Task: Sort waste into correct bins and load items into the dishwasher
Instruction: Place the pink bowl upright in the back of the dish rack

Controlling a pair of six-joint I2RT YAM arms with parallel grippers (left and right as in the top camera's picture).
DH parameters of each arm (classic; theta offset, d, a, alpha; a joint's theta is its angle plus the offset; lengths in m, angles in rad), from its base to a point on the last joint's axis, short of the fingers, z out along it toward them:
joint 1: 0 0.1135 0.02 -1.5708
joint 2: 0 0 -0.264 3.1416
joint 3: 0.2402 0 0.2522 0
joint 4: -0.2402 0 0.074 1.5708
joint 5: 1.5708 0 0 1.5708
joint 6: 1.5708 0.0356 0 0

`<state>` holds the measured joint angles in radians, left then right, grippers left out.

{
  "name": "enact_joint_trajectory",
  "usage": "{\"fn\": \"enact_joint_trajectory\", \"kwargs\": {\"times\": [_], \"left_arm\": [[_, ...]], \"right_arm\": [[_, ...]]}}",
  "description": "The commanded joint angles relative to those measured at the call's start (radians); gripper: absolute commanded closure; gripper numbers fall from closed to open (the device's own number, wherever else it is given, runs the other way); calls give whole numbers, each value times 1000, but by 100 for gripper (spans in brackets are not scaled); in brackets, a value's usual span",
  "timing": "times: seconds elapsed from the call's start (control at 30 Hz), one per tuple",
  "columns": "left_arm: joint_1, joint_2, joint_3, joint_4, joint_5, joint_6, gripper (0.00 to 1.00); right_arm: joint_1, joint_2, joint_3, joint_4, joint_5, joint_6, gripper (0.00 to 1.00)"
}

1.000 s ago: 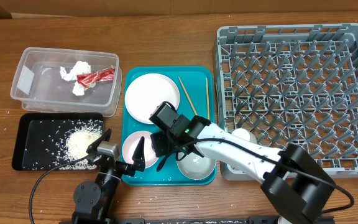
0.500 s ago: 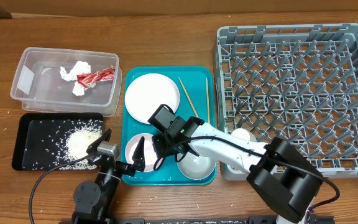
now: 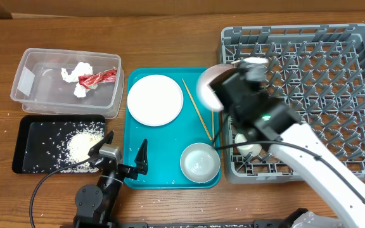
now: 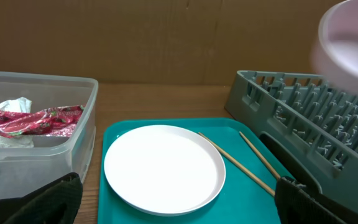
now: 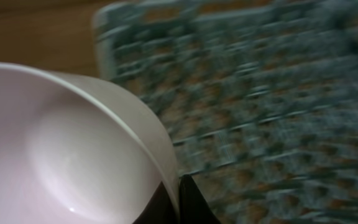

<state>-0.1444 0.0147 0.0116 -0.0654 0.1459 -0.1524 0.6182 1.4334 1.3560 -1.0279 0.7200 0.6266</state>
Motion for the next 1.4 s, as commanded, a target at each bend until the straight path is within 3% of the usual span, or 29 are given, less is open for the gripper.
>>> {"fn": "enact_joint_trajectory", "kwargs": {"times": [0.0,0.17,0.3,0.5,0.73,0.83,0.87,0.97,1.0,1.17,1.37], "left_arm": [[-10,-10,-7,3,2,18,0],[-10,-10,-7,3,2,18,0],[-10,-10,-7,3,2,18,0],[-10,-10,-7,3,1,18,0],[-10,-10,-7,3,2,18,0],[-10,-10,-7,3,2,18,0],[-10,-10,-7,3,2,18,0],[-10,-10,-7,3,2,18,0],[-10,-10,-7,3,2,18,0],[-10,-10,-7,3,2,18,0],[-10,-10,-7,3,2,18,0]], "right_arm": [[-112,12,2,-16,459,62,96],[-311,101,-8,-26,534,51,96],[-387,211,-8,-64,535,47,96],[-393,348,-8,-82,583,-6,96],[-308,377,-11,-115,344,-13,96],[-307,377,-11,-117,361,-14,96],[-307,377,-11,-122,373,-13,96],[-308,377,-6,-116,708,-34,96],[-309,377,-6,-90,723,-50,96],[-333,378,-12,-63,484,-103,96],[-323,378,-94,-51,460,-103,96]]}}
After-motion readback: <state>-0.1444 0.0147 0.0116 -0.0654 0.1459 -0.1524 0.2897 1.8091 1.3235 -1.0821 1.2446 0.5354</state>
